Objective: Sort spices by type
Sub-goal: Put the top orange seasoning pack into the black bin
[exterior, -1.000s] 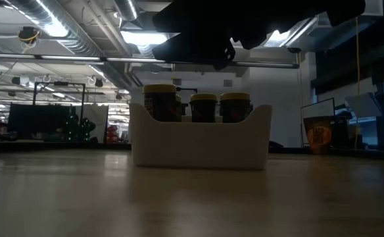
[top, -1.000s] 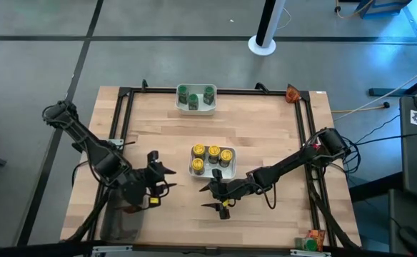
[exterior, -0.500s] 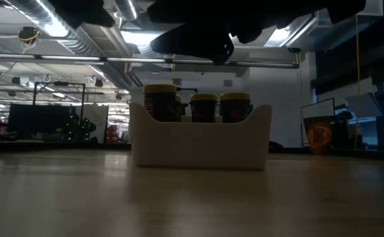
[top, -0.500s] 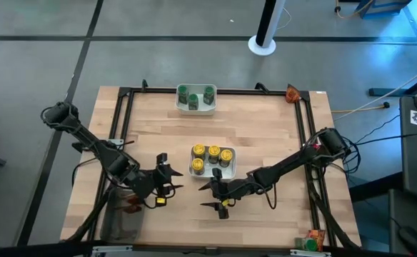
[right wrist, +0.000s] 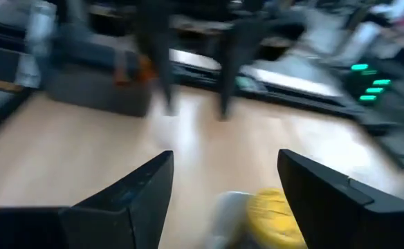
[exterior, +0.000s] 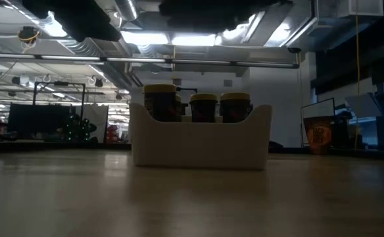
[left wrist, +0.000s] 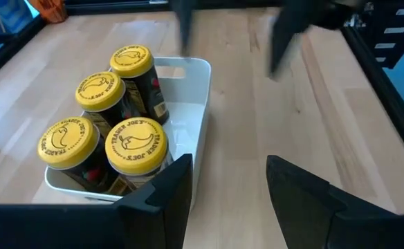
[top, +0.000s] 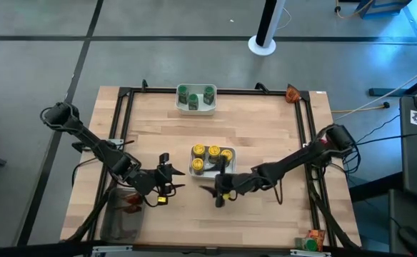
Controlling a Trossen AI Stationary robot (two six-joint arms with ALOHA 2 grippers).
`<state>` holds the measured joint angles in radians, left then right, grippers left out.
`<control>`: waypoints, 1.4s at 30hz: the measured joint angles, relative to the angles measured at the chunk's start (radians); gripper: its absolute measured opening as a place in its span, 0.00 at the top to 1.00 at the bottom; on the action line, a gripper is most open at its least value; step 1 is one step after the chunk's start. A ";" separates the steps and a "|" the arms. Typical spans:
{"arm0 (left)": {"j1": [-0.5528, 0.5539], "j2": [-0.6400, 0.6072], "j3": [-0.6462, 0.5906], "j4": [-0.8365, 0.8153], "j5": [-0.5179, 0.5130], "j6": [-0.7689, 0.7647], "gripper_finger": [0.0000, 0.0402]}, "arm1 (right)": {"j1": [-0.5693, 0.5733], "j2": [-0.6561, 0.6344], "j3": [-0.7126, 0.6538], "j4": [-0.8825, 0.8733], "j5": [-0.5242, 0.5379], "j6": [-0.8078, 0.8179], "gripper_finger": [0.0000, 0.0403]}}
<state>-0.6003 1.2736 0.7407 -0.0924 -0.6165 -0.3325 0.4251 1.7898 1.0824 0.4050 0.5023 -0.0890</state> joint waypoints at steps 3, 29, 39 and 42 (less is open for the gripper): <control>0.000 0.000 -0.004 0.008 0.000 0.000 0.58 | 0.000 -0.045 0.000 -0.046 0.107 -0.057 0.36; 0.327 0.000 -0.005 0.098 0.210 0.294 0.58 | -0.352 -0.381 0.000 -0.874 0.380 0.085 0.36; 0.477 0.000 -0.058 0.269 0.342 0.419 0.58 | -0.622 -0.402 -0.001 -0.998 0.260 0.079 0.36; 0.526 0.000 -0.106 0.376 0.374 0.442 0.58 | -0.691 -0.403 -0.001 -1.010 0.235 0.053 0.36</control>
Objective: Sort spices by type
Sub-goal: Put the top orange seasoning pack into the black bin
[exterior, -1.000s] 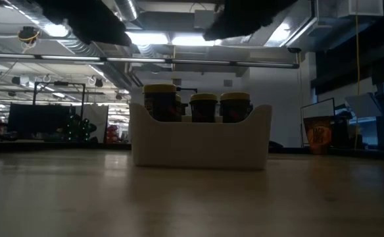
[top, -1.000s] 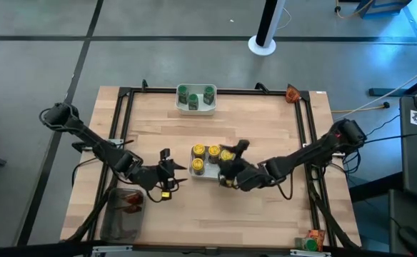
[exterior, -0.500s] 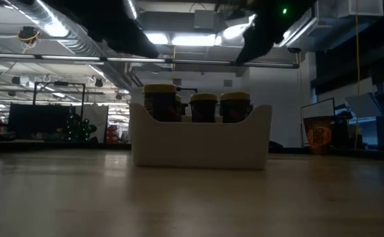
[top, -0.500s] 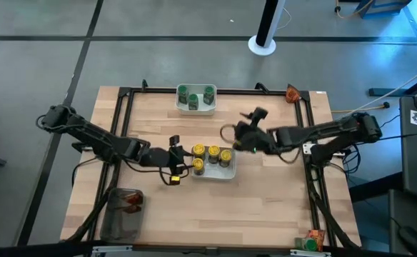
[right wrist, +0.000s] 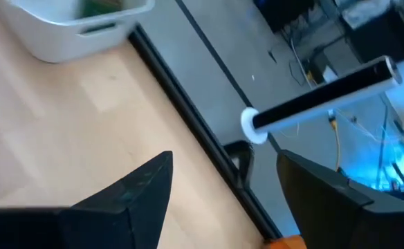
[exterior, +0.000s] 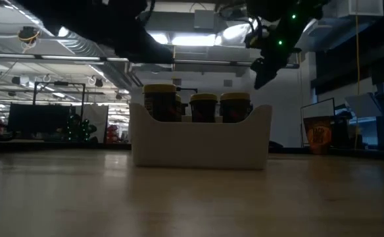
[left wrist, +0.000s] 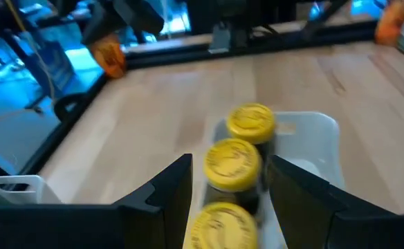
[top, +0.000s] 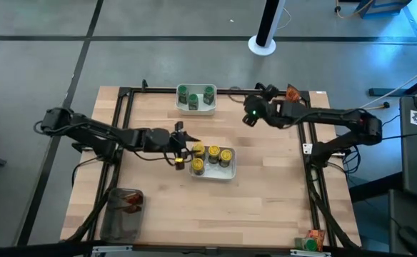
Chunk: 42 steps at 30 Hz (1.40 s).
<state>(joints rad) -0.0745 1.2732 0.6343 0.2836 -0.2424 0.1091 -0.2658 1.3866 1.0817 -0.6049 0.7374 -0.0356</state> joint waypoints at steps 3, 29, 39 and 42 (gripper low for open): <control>0.045 -0.001 -0.041 0.091 0.023 -0.004 0.58 | -0.059 -0.003 0.000 0.002 -0.023 -0.034 0.36; 0.097 -0.004 -0.071 0.046 0.048 0.015 0.58 | -0.539 0.027 0.165 -0.164 -0.186 -0.129 0.36; 0.097 -0.004 -0.070 0.039 0.046 0.012 0.58 | -0.646 0.084 0.278 -0.338 -0.263 -0.072 0.36; 0.097 -0.004 -0.070 0.040 0.046 0.011 0.58 | -0.674 0.106 0.278 -0.369 -0.269 -0.057 0.36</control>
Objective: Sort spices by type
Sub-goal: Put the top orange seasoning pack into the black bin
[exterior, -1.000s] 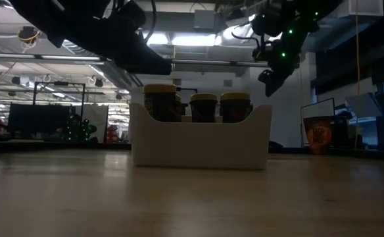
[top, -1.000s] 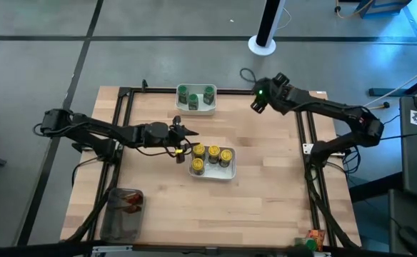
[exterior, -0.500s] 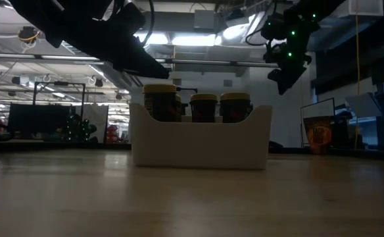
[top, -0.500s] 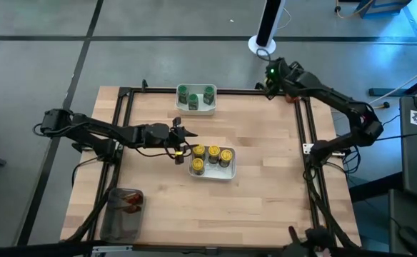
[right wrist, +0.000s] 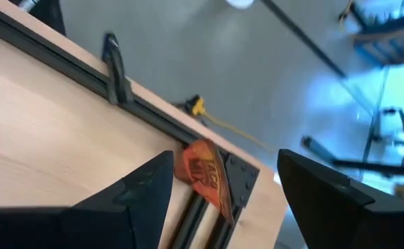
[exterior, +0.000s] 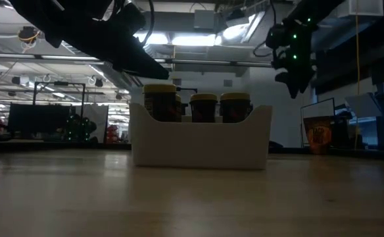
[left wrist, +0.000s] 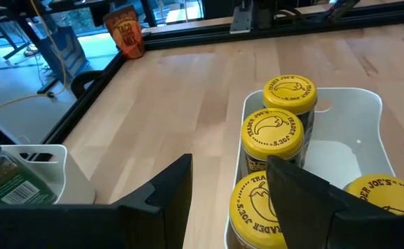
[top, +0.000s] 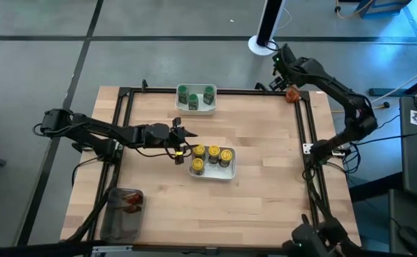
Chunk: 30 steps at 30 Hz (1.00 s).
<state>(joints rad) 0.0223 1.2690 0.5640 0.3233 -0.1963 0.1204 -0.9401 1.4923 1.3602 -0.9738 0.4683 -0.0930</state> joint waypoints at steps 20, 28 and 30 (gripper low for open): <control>0.000 0.000 0.000 0.001 0.000 -0.001 0.58 | -0.085 0.270 0.000 -0.107 0.048 0.127 0.44; 0.000 0.000 0.000 0.001 0.000 -0.001 0.58 | -0.108 0.368 0.000 -0.148 0.017 0.149 0.49; 0.000 0.000 0.000 0.001 0.000 0.000 0.58 | -0.108 0.390 0.000 -0.152 0.018 0.142 0.51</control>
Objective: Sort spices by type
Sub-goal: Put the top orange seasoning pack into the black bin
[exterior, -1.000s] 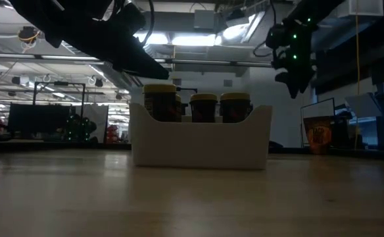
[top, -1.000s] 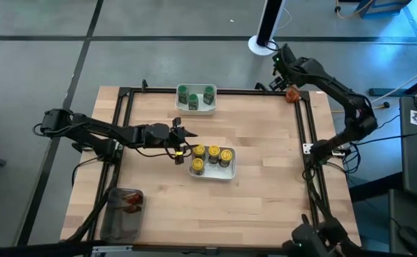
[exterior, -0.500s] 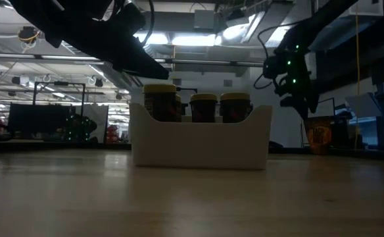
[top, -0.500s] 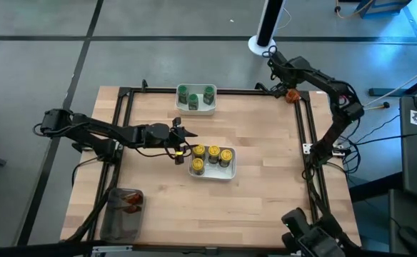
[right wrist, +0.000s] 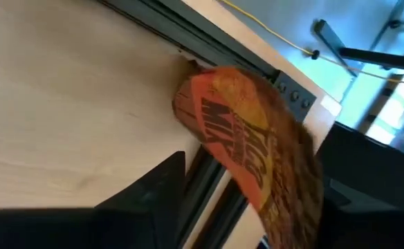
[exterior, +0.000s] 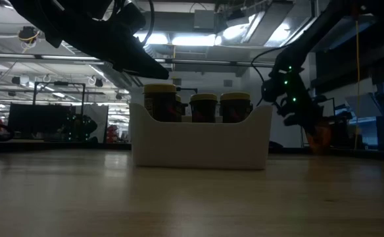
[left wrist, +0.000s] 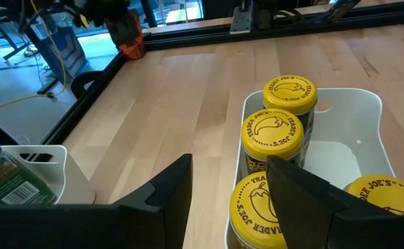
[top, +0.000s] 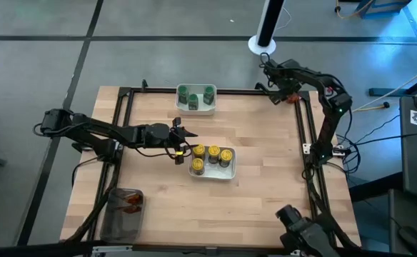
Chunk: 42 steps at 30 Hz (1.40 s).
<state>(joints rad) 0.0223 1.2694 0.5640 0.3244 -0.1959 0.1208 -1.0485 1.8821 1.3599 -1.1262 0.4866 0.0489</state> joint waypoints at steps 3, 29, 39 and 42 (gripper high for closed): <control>0.000 0.000 0.000 0.000 0.000 0.000 0.58 | 0.000 0.008 0.000 0.005 0.001 -0.016 0.55; 0.000 0.000 0.000 0.000 0.000 0.003 0.58 | 0.355 -0.153 0.000 -0.007 -0.006 -0.136 0.99; -0.017 0.000 0.000 0.011 0.000 -0.010 0.58 | 0.668 -0.326 0.000 -0.012 -0.012 -0.036 1.00; -0.034 0.000 0.000 0.040 0.000 -0.013 0.58 | 0.758 -0.349 0.000 -0.011 -0.008 0.001 1.00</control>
<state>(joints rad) -0.0121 1.2697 0.5644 0.3641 -0.1959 0.1078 -0.2901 1.5328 1.3598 -1.1367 0.4789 0.0495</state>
